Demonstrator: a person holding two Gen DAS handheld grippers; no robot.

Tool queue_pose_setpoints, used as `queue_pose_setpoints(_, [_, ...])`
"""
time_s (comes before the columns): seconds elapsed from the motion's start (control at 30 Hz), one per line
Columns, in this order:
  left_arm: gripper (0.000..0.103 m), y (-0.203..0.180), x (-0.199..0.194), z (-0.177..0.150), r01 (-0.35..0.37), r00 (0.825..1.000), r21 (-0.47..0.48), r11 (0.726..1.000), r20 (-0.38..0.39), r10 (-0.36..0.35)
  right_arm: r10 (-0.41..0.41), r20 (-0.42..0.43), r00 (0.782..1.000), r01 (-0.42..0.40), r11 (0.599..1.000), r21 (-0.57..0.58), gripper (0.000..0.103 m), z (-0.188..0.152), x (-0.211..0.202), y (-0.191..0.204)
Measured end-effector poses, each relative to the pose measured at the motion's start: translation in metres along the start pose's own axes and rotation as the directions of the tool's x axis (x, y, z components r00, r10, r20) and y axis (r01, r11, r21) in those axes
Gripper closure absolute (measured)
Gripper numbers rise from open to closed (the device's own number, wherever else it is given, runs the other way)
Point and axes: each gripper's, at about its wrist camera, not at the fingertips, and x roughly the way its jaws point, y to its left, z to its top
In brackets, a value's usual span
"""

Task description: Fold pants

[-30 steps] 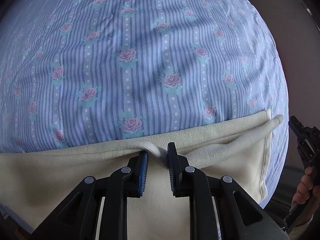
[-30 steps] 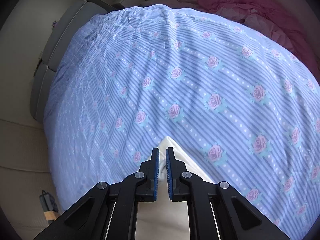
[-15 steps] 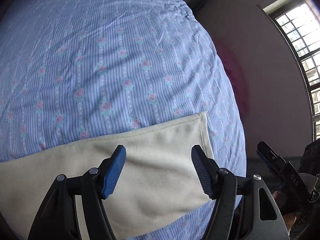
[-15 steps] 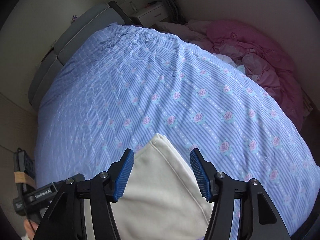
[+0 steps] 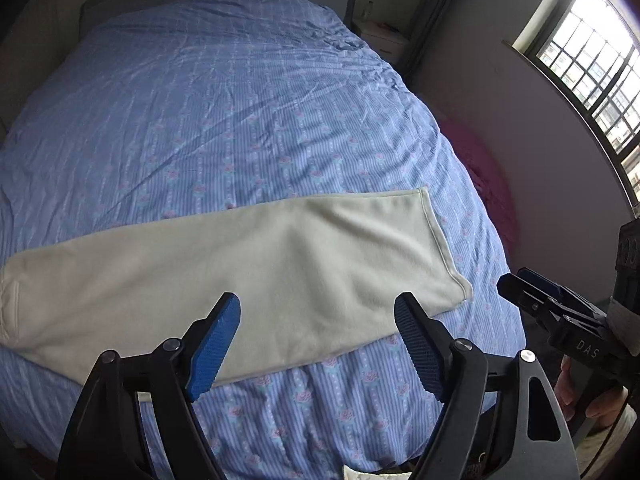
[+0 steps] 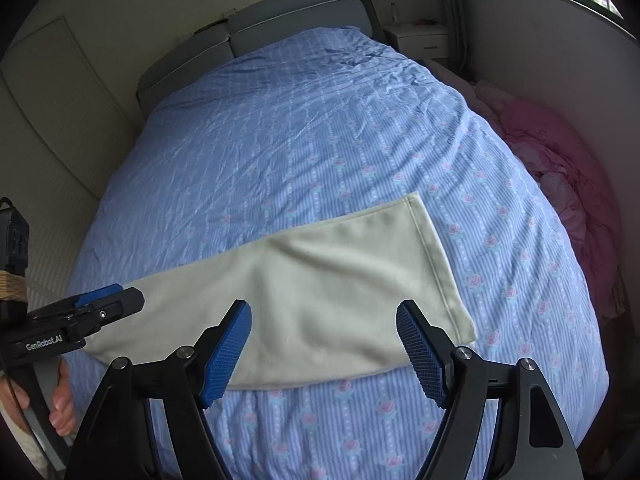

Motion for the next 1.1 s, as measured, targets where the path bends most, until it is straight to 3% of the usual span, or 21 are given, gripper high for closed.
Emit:
queue_pose_setpoints(0.17, [0.024,0.065,-0.045,-0.059,-0.091,0.996,-0.135,0.987,0.009,0.093,0.108,-0.058,0.992,-0.114,0.988,-0.107,0.027,-0.027,0.001,0.069])
queue_pose_setpoints(0.33, [0.024,0.14,-0.081,-0.115,-0.198,0.979,-0.261,0.945,-0.004,0.205,0.189,-0.097,0.977,-0.207,0.953,-0.222,0.027,-0.06,0.0,0.147])
queue_pose_setpoints(0.47, [0.024,0.199,-0.104,-0.152,-0.249,0.967,-0.302,0.92,-0.018,0.256,0.219,-0.162,0.962,-0.259,0.921,-0.291,0.027,-0.095,0.01,0.208])
queue_pose_setpoints(0.67, [0.023,0.268,-0.12,-0.182,-0.258,0.965,-0.255,0.932,-0.025,0.261,0.208,-0.225,0.952,-0.272,0.912,-0.306,0.027,-0.148,0.03,0.296])
queue_pose_setpoints(0.87, [0.023,0.306,-0.111,-0.204,-0.262,0.965,-0.245,0.934,-0.089,0.247,0.194,-0.279,0.94,-0.278,0.912,-0.302,0.028,-0.185,0.06,0.364])
queue_pose_setpoints(1.1, [0.023,0.333,-0.082,-0.23,-0.277,0.96,-0.364,0.889,-0.145,0.239,0.19,-0.4,0.897,-0.322,0.9,-0.294,0.042,-0.204,0.128,0.395])
